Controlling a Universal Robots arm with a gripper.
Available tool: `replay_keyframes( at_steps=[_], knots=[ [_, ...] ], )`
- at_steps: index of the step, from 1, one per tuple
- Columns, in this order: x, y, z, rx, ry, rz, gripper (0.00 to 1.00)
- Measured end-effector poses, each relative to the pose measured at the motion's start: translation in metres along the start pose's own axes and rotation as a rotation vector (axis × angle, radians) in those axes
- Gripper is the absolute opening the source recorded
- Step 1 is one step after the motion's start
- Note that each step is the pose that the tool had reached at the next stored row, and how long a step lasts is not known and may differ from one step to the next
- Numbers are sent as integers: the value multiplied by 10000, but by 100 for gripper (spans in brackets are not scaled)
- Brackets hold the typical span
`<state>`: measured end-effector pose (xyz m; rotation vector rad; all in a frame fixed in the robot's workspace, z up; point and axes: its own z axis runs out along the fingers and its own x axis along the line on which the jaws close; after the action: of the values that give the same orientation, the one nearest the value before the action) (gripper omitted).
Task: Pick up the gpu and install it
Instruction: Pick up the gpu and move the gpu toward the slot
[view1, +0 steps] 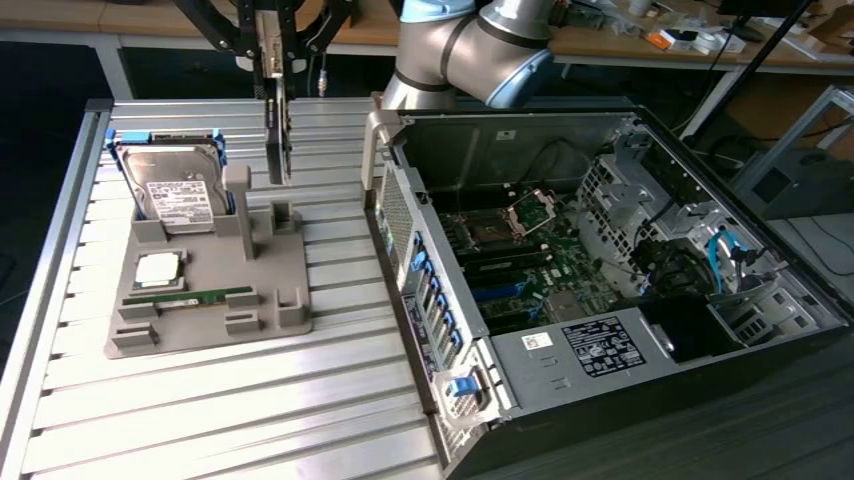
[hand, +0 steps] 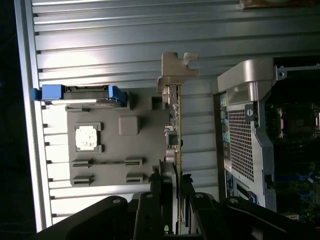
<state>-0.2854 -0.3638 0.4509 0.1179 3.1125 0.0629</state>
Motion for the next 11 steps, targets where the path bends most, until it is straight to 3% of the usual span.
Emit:
replay_keyframes(
  at_steps=[11],
  knots=[
    [-81,-10,2,0,-1,1,27]
  ],
)
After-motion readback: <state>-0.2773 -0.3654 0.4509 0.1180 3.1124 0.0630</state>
